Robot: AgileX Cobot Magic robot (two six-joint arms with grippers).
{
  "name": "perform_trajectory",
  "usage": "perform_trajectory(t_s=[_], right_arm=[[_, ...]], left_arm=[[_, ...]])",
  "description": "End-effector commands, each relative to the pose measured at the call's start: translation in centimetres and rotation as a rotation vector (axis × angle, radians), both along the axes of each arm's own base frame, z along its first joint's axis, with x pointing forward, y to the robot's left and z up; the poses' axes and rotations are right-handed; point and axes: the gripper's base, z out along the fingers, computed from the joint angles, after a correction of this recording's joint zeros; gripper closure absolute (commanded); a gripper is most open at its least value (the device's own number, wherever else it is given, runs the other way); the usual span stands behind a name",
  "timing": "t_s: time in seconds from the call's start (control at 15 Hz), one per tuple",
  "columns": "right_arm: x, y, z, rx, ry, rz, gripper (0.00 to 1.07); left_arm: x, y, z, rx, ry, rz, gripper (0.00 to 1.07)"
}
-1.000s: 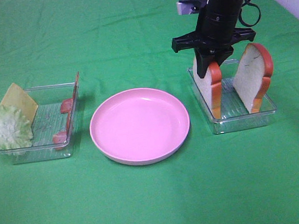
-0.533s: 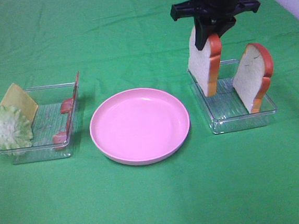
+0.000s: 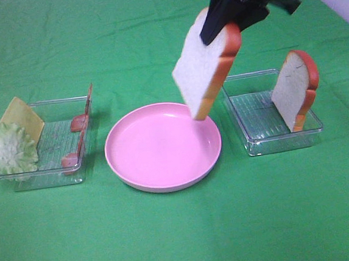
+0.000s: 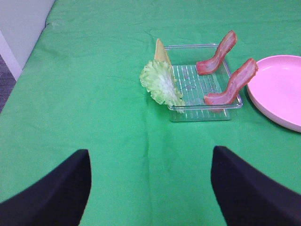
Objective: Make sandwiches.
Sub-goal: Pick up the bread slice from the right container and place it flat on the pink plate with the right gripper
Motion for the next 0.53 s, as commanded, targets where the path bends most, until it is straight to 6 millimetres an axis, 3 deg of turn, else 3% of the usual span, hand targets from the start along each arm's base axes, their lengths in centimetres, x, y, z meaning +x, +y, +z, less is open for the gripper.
perform_trajectory(t_s=[0.07,0.33,0.53], right_arm=[[-0.4,1.4,-2.5,0.218,0.015,-0.002,1.07],[0.6,2.2,-6.0,0.322,0.027,-0.077,1.07],[2.0,2.9,-10.7,0.346,0.102,-0.093,1.07]], left_arm=[[-0.2,-0.1,-0.1,-0.007,-0.014,-0.003,0.38],[-0.2,-0.1,-0.1,-0.007,-0.014,-0.003,0.38],[-0.2,-0.1,-0.1,-0.007,-0.014,-0.003,0.38]])
